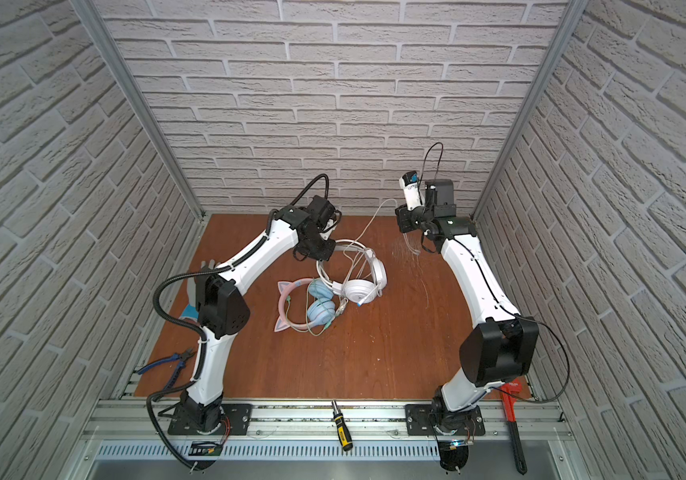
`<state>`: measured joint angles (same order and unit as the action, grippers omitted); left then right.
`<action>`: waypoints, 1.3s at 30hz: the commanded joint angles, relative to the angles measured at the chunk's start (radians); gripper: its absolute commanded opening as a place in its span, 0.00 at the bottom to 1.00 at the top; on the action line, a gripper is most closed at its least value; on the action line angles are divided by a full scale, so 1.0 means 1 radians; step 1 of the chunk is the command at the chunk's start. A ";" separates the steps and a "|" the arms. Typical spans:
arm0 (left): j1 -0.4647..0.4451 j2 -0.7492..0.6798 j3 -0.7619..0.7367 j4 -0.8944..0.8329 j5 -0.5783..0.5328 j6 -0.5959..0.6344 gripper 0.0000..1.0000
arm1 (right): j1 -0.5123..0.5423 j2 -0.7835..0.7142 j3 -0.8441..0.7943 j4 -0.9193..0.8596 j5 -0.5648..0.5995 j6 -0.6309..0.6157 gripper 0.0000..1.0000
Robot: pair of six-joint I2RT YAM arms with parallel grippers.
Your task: Wrap the headphones
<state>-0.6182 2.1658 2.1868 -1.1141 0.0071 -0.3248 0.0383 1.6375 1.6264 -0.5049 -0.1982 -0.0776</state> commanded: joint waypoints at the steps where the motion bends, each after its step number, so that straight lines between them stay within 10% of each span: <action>1: -0.002 -0.090 -0.023 0.023 0.045 0.022 0.00 | -0.033 0.037 -0.008 0.023 0.076 0.049 0.05; 18: 0.056 -0.240 -0.196 0.156 0.197 -0.029 0.00 | -0.066 0.242 -0.022 -0.256 -0.042 0.045 0.06; 39: 0.123 -0.254 -0.450 0.488 0.192 -0.443 0.00 | 0.047 0.231 -0.366 -0.241 -0.188 0.167 0.11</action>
<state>-0.4999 1.9274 1.7077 -0.7425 0.1898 -0.6922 0.0746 1.9186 1.2938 -0.7856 -0.3683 0.0410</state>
